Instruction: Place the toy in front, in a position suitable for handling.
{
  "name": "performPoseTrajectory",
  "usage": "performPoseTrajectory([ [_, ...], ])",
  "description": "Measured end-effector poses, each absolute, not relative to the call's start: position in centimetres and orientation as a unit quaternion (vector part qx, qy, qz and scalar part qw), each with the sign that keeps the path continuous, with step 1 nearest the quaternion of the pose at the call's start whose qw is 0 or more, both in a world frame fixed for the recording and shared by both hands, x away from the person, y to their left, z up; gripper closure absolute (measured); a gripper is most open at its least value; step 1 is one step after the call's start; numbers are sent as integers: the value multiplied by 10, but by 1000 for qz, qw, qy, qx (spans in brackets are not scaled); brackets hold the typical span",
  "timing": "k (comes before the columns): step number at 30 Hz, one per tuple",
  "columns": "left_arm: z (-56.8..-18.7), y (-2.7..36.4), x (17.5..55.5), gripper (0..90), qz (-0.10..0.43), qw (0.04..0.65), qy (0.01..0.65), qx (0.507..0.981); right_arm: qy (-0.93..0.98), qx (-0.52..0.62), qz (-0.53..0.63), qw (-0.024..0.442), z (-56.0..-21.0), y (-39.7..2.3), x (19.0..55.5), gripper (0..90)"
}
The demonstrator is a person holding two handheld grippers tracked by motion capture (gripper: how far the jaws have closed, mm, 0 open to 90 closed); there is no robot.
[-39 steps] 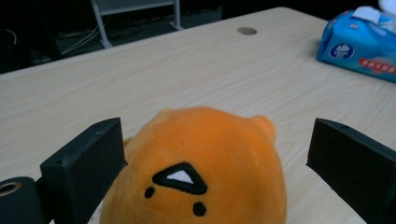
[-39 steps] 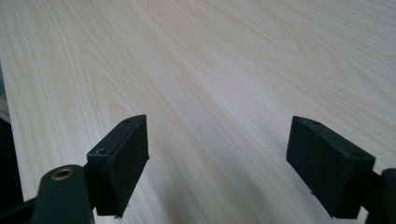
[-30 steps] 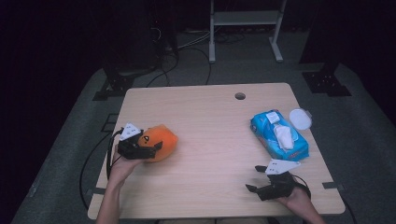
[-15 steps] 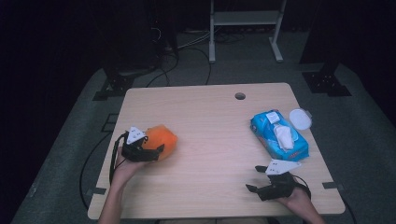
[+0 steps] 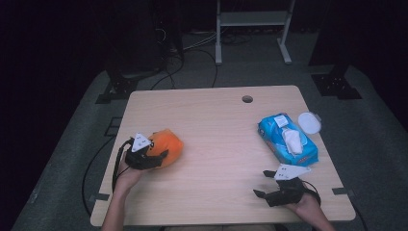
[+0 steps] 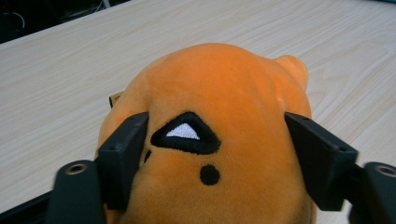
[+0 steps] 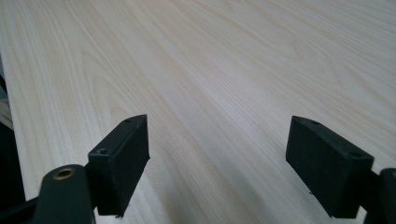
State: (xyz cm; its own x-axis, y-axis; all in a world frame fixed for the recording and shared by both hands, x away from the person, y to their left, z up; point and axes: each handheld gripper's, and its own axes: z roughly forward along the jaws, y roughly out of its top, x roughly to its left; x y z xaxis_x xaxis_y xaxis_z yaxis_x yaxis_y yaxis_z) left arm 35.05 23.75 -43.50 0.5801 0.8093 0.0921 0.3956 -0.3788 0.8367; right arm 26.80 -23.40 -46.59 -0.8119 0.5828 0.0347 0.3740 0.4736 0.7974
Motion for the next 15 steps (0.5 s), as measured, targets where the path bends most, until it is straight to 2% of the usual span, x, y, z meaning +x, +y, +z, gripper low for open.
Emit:
performPoseTrajectory([
  [8,-427,238,350,396,258,421,406,769,846,283,435,125,-464,-237,268,203],
  [15,-418,250,348,429,237,479,428,729,844,285,437,126,-463,-239,268,202],
])
